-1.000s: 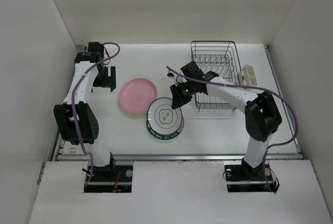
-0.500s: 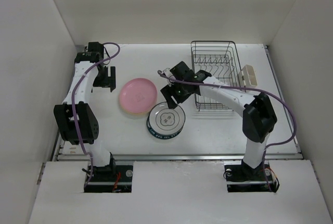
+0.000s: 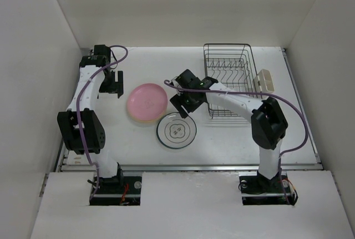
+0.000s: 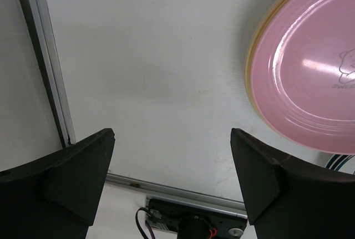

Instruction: Unload the plates from the dish rack

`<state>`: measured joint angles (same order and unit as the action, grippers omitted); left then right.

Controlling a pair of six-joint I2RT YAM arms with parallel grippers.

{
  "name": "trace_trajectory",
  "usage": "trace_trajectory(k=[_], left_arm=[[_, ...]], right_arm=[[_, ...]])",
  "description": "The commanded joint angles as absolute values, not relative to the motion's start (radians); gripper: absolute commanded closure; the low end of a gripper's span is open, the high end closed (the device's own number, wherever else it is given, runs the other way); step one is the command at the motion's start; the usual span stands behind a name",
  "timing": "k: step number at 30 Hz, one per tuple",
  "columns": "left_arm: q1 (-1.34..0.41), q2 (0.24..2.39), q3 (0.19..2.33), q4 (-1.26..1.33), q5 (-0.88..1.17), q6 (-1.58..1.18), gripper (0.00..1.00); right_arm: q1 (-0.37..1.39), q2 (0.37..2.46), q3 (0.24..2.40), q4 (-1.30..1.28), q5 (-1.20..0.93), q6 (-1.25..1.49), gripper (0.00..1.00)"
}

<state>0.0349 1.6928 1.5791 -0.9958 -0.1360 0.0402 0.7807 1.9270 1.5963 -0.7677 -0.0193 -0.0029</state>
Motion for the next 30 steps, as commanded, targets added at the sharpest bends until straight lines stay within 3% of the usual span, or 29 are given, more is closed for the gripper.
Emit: trace_trajectory(k=[1,6,7,9,10,14,16,21,30], left_arm=[[0.041,1.680,1.603,-1.019,-0.150,0.044,0.16],[0.041,1.649,1.592,-1.009,-0.175,0.044,0.16],[0.041,1.637,1.583,-1.009,-0.184,0.044,0.16],[0.041,1.620,1.583,-0.980,-0.242,0.020,0.16],[0.041,1.600,1.574,-0.970,-0.268,0.011,0.16],[0.041,1.560,1.537,-0.943,-0.406,-0.026,0.16],[0.051,1.539,1.513,-0.910,-0.490,-0.050,0.16],[0.070,1.477,1.433,-0.856,-0.675,-0.097,0.05],[0.081,1.456,1.433,-0.847,-0.698,-0.132,0.04]], right_arm=[[0.788,1.948,1.637,-0.764,0.006,0.034,0.26],[0.788,1.812,1.599,-0.661,0.121,0.142,0.26],[0.788,1.778,1.598,-0.628,0.285,0.178,0.25],[0.776,1.668,1.585,-0.615,0.551,0.344,0.11],[0.761,1.626,1.560,-0.615,0.827,0.406,0.05],[0.686,1.406,1.442,-0.568,1.176,0.499,0.00],[0.654,1.361,1.413,-0.568,1.236,0.499,0.00],[0.575,1.246,1.338,-0.643,1.293,0.499,0.00],[0.561,1.062,1.264,-0.643,1.206,0.509,0.00]])
